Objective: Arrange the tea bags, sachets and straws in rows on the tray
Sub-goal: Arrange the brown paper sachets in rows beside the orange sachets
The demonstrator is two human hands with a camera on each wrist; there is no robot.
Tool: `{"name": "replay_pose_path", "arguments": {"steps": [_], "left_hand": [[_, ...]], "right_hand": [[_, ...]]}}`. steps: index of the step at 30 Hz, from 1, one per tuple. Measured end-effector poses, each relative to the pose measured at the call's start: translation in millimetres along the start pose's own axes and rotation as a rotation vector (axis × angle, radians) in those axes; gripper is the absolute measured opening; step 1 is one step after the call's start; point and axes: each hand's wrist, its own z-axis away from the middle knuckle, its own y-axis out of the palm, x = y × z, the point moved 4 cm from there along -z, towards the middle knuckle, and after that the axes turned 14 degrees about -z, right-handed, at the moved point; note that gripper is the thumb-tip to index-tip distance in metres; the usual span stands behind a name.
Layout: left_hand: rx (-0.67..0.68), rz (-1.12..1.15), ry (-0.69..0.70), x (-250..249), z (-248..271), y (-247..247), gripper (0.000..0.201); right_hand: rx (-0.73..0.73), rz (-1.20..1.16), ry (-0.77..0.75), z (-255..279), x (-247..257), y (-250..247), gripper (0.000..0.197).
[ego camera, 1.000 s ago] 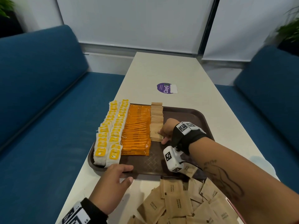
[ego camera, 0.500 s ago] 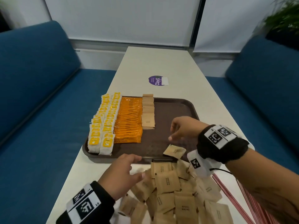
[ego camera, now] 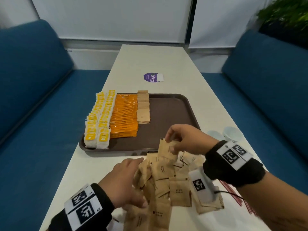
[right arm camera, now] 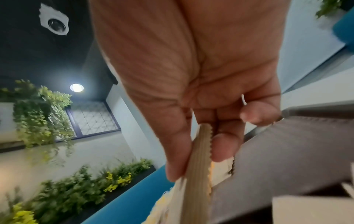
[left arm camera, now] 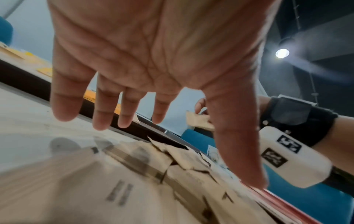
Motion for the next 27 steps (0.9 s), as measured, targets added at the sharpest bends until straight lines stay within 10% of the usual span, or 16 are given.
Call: {"name": "replay_pose_path", "arguments": {"steps": [5, 13, 19, 27], "left_hand": [[0.120, -0.255, -0.032, -6.7, 17.3, 18.4, 0.133], [0.006, -0.300, -0.088, -12.9, 2.7, 20.4, 0.123], [-0.002, -0.210, -0.134, -7.8, -10.6, 12.9, 0.112], [0.153, 0.257, -0.171, -8.3, -27.5, 11.3, 0.081]], "right_hand": [[0.156, 0.091, 0.048, 42.4, -8.4, 44.9, 0.028], [0.007, 0.409, -0.074, 36.8, -15.2, 73.4, 0.041], [0.117, 0.477, 0.002, 41.8, -21.8, 74.9, 0.098], [0.129, 0.516, -0.047, 37.8, -18.1, 98.7, 0.070]]}}
